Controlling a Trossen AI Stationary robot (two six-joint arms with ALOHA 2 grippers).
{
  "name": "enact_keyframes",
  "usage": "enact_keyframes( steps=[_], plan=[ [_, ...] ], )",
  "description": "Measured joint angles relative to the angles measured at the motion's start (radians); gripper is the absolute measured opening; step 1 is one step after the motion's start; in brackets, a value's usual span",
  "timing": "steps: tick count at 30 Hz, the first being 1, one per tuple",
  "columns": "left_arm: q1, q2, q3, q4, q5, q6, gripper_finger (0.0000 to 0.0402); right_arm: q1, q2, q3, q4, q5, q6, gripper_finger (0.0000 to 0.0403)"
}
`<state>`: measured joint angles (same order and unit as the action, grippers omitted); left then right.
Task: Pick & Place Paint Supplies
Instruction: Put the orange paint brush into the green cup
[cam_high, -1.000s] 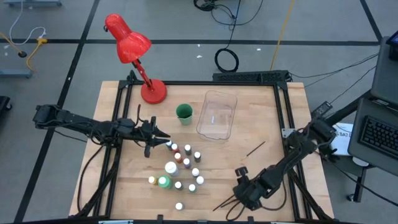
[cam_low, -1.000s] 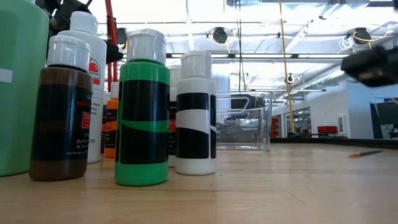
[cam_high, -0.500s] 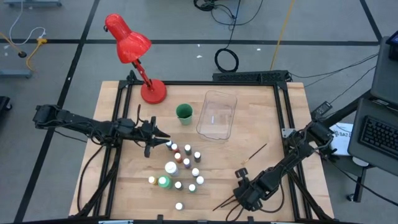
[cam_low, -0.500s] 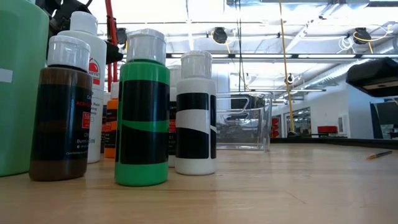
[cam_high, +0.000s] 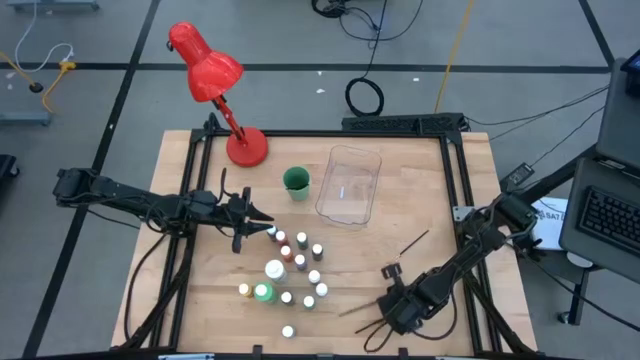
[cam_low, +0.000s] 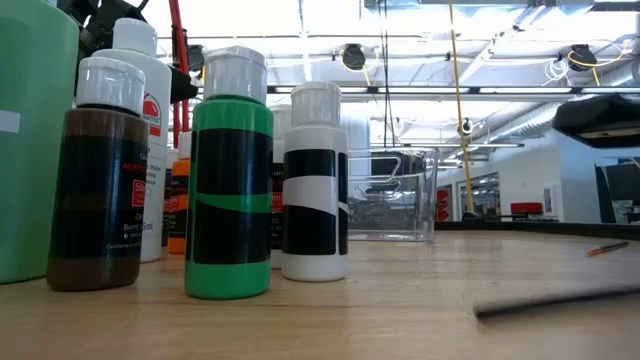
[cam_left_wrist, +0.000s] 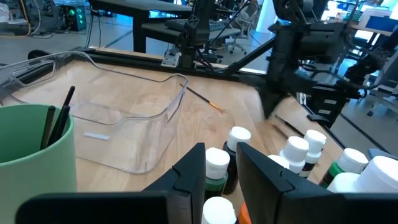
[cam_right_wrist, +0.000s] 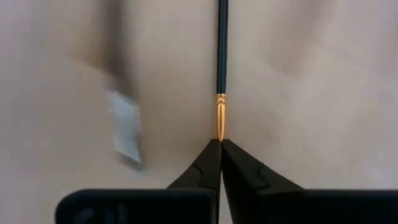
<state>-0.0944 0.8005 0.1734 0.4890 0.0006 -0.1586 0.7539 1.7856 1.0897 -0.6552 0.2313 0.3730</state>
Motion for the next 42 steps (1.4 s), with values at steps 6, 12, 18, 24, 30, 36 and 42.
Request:
enact_keyframes(
  steps=[6,12,18,24,30,36,42],
  plan=[
    [0.000,0.000,0.000,0.002,0.001,0.049,0.0093,0.022,-0.124,-0.001,-0.099,0.132,0.039,0.0001],
    [0.000,0.000,0.000,0.009,0.051,0.256,0.0093,0.025,-0.289,-0.004,-0.028,0.451,-0.042,0.0001],
    [0.000,0.000,0.000,0.156,-0.017,0.341,0.0093,-0.131,-0.433,-0.148,0.574,0.352,-0.462,0.0000],
    [-0.025,0.000,0.000,0.338,0.074,0.420,0.0093,-0.395,-0.447,-0.322,1.168,-0.261,-0.596,0.0000],
    [-0.116,0.055,0.010,0.392,0.004,0.523,0.0093,-0.543,-0.353,-0.347,1.232,-0.253,-0.592,0.0000],
    [-0.158,0.247,0.122,0.387,-0.017,0.641,0.0093,-0.608,-0.259,-0.340,1.380,-0.284,-0.615,0.0000],
    [-0.168,0.387,0.272,0.391,-0.035,0.646,0.0093,-0.607,-0.247,-0.337,1.357,-0.313,-0.667,0.0000]
  ],
)
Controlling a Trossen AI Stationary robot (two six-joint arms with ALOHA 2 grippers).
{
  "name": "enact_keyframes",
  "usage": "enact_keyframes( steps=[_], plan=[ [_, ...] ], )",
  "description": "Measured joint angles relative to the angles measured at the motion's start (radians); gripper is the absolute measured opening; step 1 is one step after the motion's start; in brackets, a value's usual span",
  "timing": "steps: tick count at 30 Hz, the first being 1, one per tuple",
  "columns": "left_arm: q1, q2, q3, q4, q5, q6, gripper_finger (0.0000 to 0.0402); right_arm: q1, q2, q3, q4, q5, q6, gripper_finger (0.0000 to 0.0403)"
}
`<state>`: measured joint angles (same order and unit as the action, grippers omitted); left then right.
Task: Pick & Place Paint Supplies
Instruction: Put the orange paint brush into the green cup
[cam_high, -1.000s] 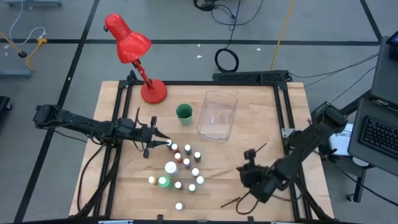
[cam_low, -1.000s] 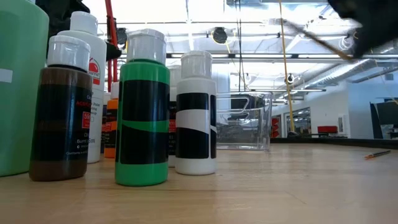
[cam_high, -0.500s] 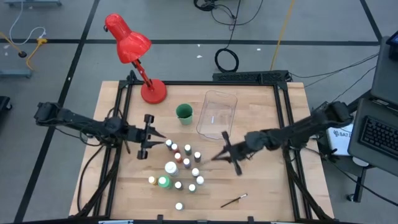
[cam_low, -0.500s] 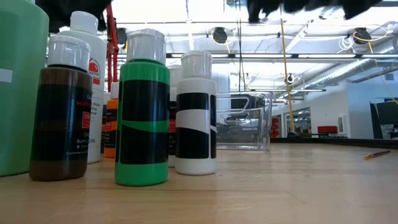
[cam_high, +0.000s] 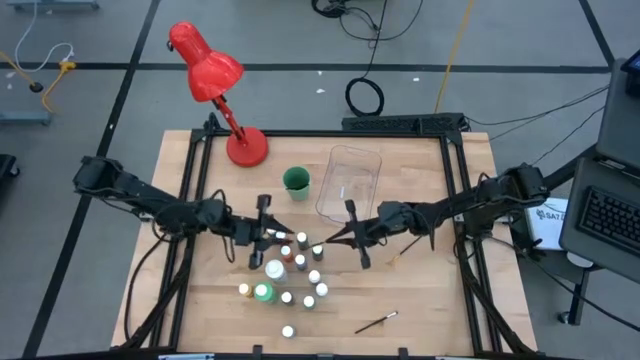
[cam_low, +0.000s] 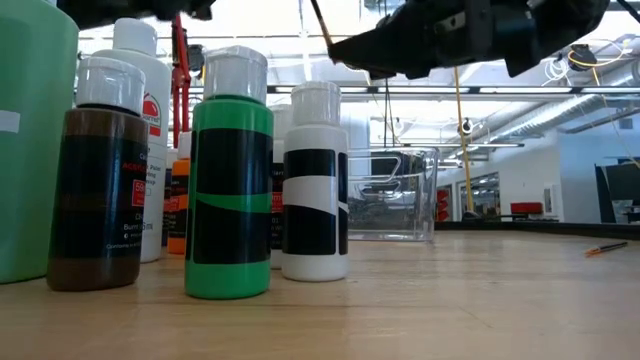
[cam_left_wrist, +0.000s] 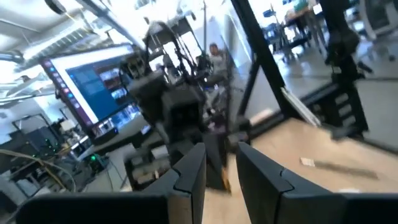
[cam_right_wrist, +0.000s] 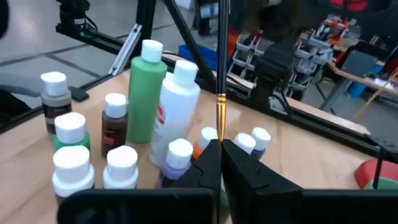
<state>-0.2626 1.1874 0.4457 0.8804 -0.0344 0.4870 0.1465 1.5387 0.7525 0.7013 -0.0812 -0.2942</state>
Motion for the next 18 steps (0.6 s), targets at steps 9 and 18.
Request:
enact_keyframes(
  steps=[9,18],
  plan=[
    [0.013,0.091,0.150,-0.069,0.146,-0.049,0.0117,0.005,0.001,0.000,0.003,0.001,-0.071,0.0000],
    [0.012,0.164,0.252,-0.153,0.148,-0.039,0.0222,0.003,0.000,0.000,0.003,0.003,-0.089,0.0000]
  ],
)
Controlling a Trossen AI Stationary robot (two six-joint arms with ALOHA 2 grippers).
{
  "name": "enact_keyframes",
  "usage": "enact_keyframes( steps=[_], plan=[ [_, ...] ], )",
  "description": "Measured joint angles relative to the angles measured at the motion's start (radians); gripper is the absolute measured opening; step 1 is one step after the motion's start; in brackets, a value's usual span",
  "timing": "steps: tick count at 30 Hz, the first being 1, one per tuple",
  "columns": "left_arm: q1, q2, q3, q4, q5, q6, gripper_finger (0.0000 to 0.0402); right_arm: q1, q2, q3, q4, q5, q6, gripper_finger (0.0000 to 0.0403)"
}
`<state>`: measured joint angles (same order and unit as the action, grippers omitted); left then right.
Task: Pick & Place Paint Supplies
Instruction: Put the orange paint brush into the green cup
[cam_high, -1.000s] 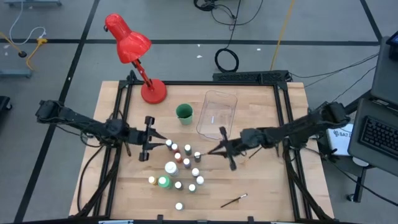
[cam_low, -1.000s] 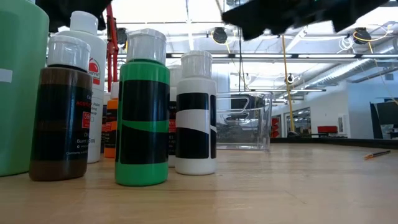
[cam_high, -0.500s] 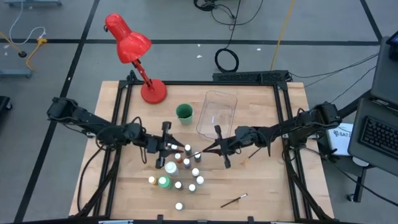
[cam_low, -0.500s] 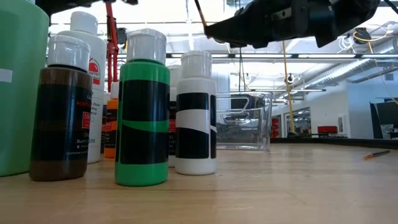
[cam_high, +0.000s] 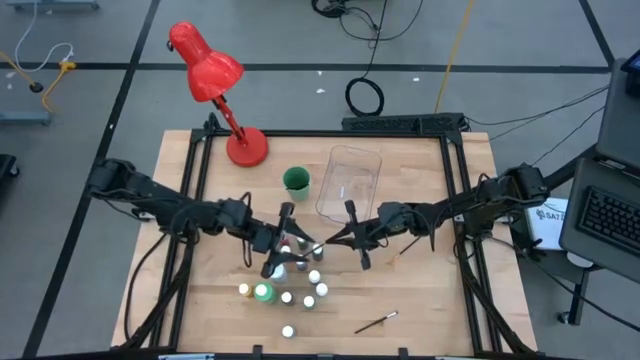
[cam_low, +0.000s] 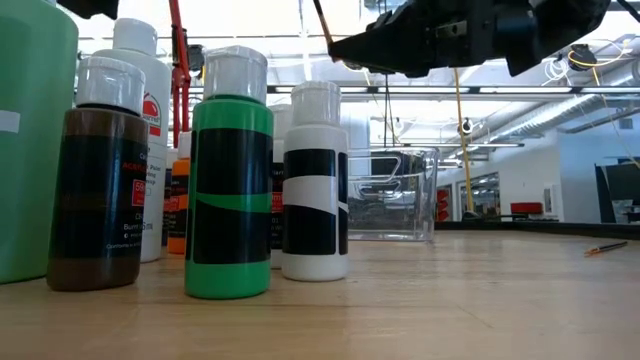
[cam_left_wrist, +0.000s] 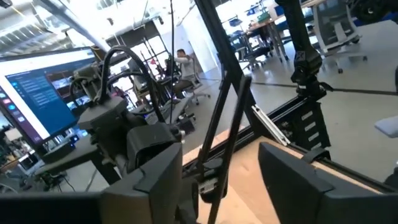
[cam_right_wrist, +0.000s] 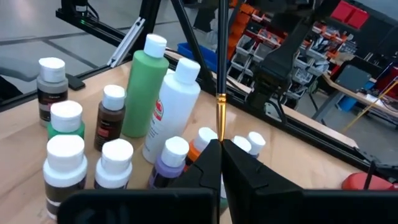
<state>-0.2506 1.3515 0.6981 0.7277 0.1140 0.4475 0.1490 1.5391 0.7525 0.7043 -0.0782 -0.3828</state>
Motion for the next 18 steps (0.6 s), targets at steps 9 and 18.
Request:
enact_keyframes(
  steps=[9,18],
  plan=[
    [-0.005,0.005,0.007,0.055,0.112,-0.006,0.0234,-0.008,0.000,0.000,-0.005,0.003,0.000,0.0000],
    [-0.001,0.005,0.007,0.061,0.114,-0.032,0.0165,-0.026,0.000,0.000,-0.005,0.003,0.001,0.0000]
  ],
)
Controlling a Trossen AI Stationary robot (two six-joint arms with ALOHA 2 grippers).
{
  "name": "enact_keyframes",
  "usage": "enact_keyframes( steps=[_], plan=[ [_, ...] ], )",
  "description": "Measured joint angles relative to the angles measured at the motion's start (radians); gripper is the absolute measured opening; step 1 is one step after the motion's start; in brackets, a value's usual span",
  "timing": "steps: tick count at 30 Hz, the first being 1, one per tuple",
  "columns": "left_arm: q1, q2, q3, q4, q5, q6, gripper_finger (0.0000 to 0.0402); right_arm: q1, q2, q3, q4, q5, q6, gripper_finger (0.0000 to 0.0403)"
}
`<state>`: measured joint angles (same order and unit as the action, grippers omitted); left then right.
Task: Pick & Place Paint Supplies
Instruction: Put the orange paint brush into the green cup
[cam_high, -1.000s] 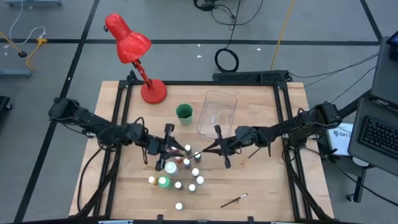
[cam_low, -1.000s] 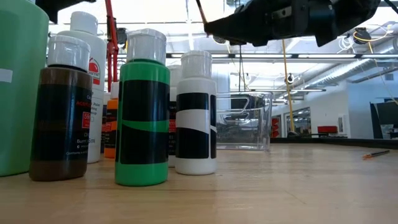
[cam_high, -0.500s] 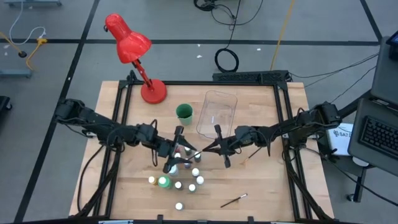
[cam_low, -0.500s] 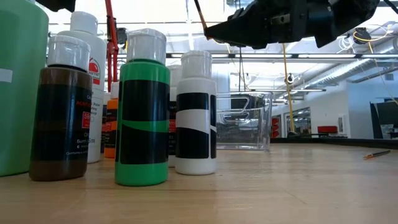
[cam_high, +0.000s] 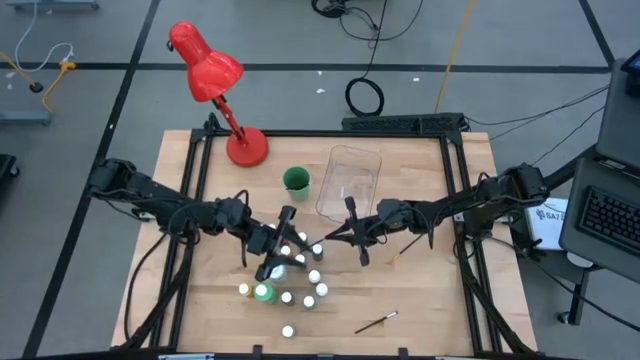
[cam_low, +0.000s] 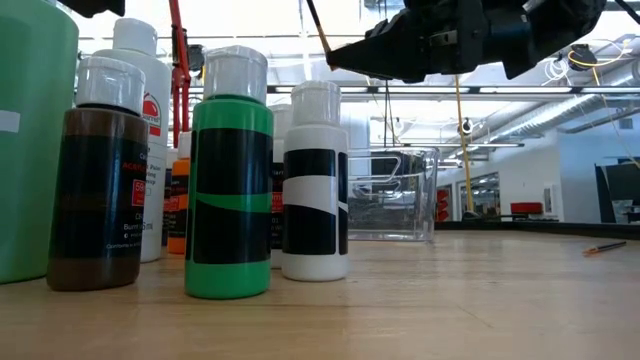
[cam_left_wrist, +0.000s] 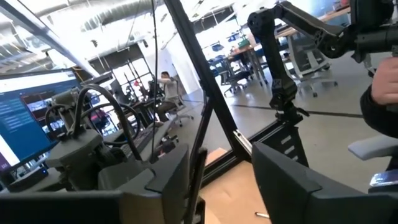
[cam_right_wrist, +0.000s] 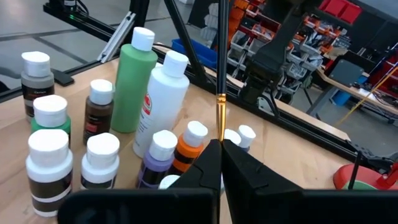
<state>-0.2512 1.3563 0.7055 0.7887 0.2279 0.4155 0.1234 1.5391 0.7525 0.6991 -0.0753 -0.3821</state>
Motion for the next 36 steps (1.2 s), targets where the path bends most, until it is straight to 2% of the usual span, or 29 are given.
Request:
enact_keyframes(
  steps=[4,7,9,12,14,19,25,27,30,36],
  plan=[
    [-0.002,0.000,0.000,0.000,-0.039,0.002,0.0105,0.000,0.000,0.000,0.000,0.000,0.000,0.0000],
    [-0.010,0.000,0.000,-0.020,-0.102,0.020,0.0033,0.000,0.000,0.000,-0.001,0.000,-0.003,0.0000],
    [-0.013,0.000,0.000,-0.027,-0.138,0.029,0.0013,0.000,0.001,0.000,-0.006,-0.001,-0.003,0.0000],
    [-0.013,-0.002,0.000,-0.029,-0.185,0.037,0.0009,0.000,0.001,0.000,-0.007,0.009,-0.001,0.0000],
    [-0.020,-0.023,0.000,-0.051,-0.237,0.056,0.0005,0.000,0.001,-0.004,-0.003,0.060,0.006,0.0001],
    [-0.041,-0.151,-0.001,-0.164,-0.367,0.098,0.0003,0.004,-0.001,-0.063,0.022,0.142,0.027,0.0019],
    [-0.026,-0.307,-0.001,-0.305,-0.635,0.092,0.0003,0.046,-0.002,-0.166,0.147,0.154,0.134,0.0061],
    [0.013,-0.330,0.000,-0.354,-0.688,0.079,0.0002,0.082,0.001,-0.211,0.198,0.152,0.165,0.0077],
    [0.090,-0.328,0.000,-0.434,-0.695,0.014,0.0002,0.149,-0.002,-0.259,0.289,0.151,0.167,0.0097],
    [0.268,-0.262,-0.021,-0.472,-0.575,-0.102,0.0001,0.268,-0.021,-0.297,0.431,0.152,0.044,0.0113]
  ],
)
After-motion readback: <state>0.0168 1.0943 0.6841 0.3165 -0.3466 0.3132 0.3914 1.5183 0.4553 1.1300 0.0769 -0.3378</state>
